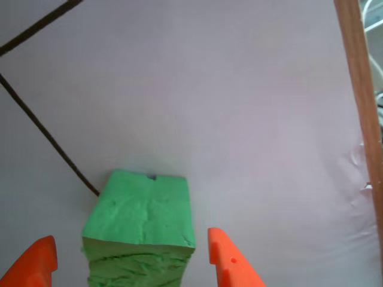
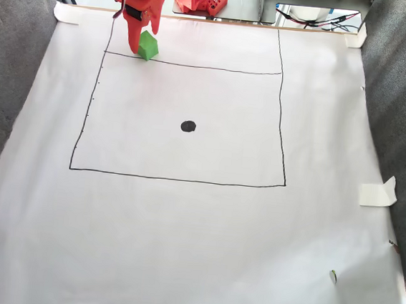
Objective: Grasp the colored block, Place it on the black dot, and then return the arm to the default position.
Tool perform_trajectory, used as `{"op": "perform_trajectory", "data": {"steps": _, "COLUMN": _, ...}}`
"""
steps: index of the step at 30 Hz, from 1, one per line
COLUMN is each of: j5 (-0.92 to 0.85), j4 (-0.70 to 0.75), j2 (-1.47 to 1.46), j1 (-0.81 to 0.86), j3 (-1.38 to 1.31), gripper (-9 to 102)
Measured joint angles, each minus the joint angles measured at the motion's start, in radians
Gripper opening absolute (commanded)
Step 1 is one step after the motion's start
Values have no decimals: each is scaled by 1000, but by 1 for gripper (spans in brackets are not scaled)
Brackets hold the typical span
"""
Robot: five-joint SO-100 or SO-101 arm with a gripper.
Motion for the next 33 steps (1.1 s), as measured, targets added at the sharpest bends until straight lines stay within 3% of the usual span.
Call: {"op": "perform_trajectory", "data": {"steps": 33, "j5": 18, "j4": -37, "j2": -31, "j1": 0, "j3": 5, "gripper": 17}}
